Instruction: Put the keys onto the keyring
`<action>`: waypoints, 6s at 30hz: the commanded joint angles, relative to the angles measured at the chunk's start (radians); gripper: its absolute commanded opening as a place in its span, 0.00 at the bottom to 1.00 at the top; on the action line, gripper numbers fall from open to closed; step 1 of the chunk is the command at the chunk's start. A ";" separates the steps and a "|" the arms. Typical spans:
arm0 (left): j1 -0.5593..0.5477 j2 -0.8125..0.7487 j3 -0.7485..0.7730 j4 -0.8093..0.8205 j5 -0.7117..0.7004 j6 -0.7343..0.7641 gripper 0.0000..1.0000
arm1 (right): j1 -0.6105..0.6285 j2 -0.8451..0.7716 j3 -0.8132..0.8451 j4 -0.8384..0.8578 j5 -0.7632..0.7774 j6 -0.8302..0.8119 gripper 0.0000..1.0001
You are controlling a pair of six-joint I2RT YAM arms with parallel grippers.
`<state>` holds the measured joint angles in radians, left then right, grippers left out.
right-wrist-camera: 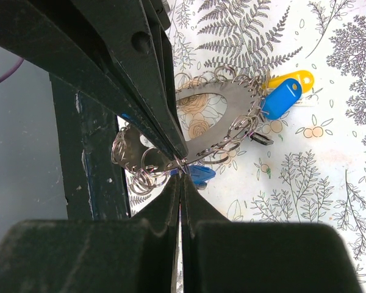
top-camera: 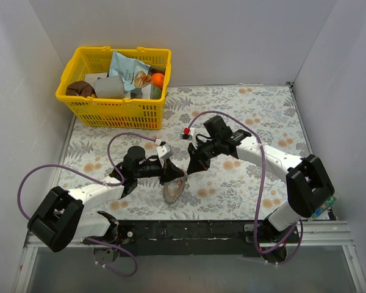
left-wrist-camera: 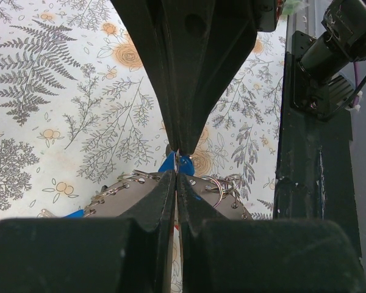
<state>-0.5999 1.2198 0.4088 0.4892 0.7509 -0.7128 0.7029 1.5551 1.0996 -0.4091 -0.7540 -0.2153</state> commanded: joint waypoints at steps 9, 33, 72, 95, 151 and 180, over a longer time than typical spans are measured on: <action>-0.015 -0.054 0.007 0.051 0.025 0.013 0.00 | 0.006 0.020 0.013 0.032 0.022 -0.001 0.01; -0.023 -0.080 -0.018 0.109 0.031 0.001 0.00 | 0.006 0.033 -0.004 0.032 0.016 -0.004 0.01; -0.026 -0.125 -0.045 0.169 0.056 -0.007 0.00 | -0.023 -0.362 -0.205 0.315 0.038 0.014 0.87; -0.024 -0.039 -0.097 0.390 0.068 -0.086 0.00 | -0.088 -0.385 -0.342 0.523 -0.248 0.051 0.95; -0.026 -0.071 -0.074 0.385 0.088 -0.094 0.00 | -0.088 -0.193 -0.348 0.666 -0.295 0.222 0.01; -0.026 -0.020 0.196 -0.235 0.013 0.177 0.62 | -0.085 -0.104 -0.014 -0.131 -0.004 -0.078 0.01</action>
<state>-0.6239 1.1728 0.5541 0.2882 0.7658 -0.5713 0.6170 1.4395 1.0374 -0.4221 -0.8082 -0.2691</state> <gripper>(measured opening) 0.616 0.031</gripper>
